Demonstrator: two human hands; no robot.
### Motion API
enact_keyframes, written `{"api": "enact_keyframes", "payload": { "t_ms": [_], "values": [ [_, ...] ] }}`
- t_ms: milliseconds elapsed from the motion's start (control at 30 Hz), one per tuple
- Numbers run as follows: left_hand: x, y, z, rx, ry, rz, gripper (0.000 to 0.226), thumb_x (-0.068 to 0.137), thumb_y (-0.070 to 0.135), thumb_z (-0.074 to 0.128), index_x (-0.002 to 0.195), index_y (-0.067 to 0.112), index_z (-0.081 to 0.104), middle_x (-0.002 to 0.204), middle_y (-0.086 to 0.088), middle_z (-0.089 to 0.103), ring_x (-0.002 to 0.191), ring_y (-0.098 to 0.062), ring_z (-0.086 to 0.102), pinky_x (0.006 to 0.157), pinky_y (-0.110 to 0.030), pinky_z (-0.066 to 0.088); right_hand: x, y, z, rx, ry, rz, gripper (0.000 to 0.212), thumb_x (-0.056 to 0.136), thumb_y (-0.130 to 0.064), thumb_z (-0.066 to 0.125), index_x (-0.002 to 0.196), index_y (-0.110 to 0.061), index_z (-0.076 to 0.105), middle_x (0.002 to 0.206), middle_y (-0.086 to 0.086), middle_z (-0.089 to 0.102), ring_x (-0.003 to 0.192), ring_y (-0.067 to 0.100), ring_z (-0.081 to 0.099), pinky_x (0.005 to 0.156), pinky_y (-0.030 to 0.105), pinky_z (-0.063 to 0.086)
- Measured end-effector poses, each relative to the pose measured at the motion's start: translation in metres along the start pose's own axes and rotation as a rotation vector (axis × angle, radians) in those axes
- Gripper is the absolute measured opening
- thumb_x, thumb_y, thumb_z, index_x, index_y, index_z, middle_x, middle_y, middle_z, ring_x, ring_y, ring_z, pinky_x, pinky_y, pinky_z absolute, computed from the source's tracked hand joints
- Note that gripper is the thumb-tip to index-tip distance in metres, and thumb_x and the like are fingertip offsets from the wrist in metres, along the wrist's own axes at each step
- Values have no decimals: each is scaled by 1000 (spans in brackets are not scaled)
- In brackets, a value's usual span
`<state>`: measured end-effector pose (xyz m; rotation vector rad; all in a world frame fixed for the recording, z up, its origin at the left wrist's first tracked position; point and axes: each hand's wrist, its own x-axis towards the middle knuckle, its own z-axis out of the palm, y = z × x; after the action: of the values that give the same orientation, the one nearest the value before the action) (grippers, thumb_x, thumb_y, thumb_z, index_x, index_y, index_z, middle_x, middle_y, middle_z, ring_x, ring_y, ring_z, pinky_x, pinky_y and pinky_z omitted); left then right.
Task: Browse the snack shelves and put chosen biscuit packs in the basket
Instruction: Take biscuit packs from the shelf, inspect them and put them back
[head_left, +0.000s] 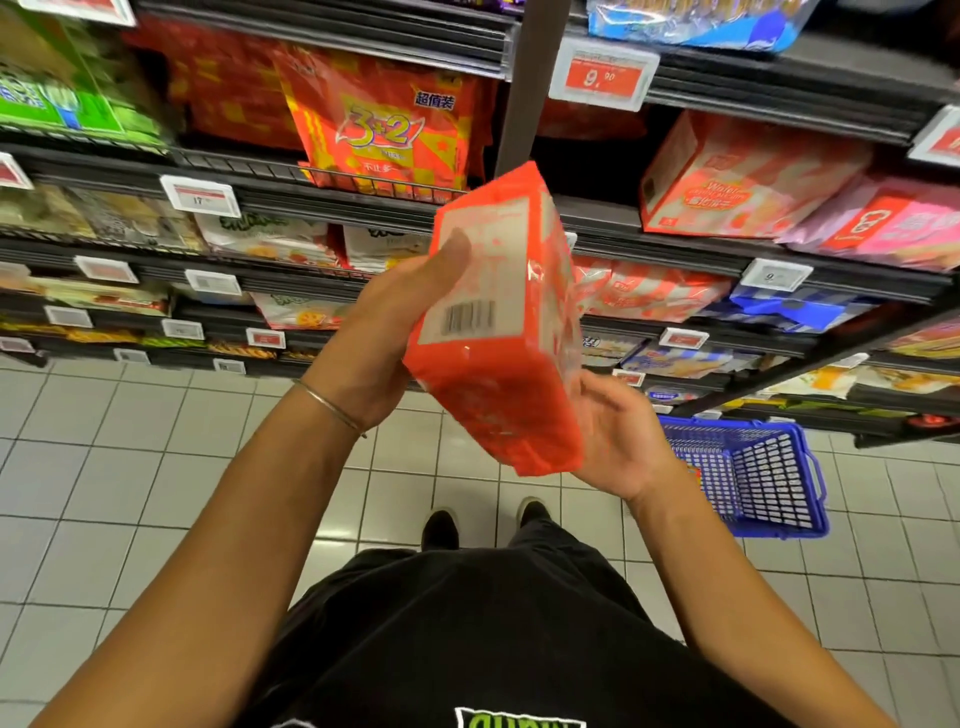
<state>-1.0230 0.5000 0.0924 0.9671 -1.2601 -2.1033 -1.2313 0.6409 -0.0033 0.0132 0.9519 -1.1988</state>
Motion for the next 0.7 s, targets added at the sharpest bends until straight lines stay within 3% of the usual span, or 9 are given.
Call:
{"api": "enact_keyframes", "payload": {
  "t_ms": [100, 200, 300, 400, 467, 567, 700],
  "values": [
    [-4, -2, -1, 92, -171, -94, 65, 86, 57, 72, 136, 17, 60, 126, -9, 73, 114, -30, 71, 91, -46, 61, 4, -5, 12, 19, -22, -57, 56, 107, -37, 44, 156, -10, 43, 162, 21, 40, 151, 42, 35, 125, 61, 24],
    [-11, -8, 3, 12, -282, -146, 91, 64, 63, 85, 139, 20, 54, 123, -6, 74, 112, -28, 73, 82, -36, 61, 9, -8, 19, 63, 53, -128, 68, 102, -58, 46, 155, -13, 47, 158, 19, 47, 147, 42, 42, 121, 65, 28],
    [-15, -16, 6, -6, -312, -107, 74, 71, 44, 88, 133, 20, 55, 115, -3, 75, 105, -25, 75, 79, -32, 61, 15, -8, 20, 61, 127, -229, 74, 99, -73, 40, 133, -16, 70, 143, 15, 64, 135, 35, 58, 114, 57, 41],
    [-18, -23, 6, 25, -324, -72, 58, 77, 30, 75, 131, 23, 54, 113, -1, 75, 104, -25, 75, 80, -32, 60, 22, -11, 22, 26, 198, -335, 78, 98, -75, 33, 139, -16, 65, 141, 15, 65, 132, 34, 61, 113, 54, 44],
    [-20, -26, 4, 34, -340, -63, 60, 77, 28, 74, 132, 22, 52, 113, -1, 75, 105, -26, 74, 81, -33, 61, 22, -14, 26, 3, 221, -381, 77, 101, -72, 33, 142, -15, 61, 140, 16, 66, 131, 34, 62, 113, 53, 45],
    [-21, -30, -1, 39, -345, -53, 66, 74, 27, 74, 135, 17, 49, 111, 0, 76, 105, -25, 74, 81, -33, 60, 18, -18, 31, -29, 244, -438, 70, 103, -69, 34, 138, -16, 64, 130, 12, 72, 124, 31, 67, 100, 46, 55],
    [-19, -30, -8, 8, -280, -10, 80, 69, 32, 88, 137, 17, 49, 116, -3, 73, 109, -24, 72, 85, -33, 59, 12, -26, 36, -42, 240, -475, 72, 104, -67, 33, 146, -13, 58, 135, 13, 69, 127, 31, 65, 103, 46, 53]
  ]
}}
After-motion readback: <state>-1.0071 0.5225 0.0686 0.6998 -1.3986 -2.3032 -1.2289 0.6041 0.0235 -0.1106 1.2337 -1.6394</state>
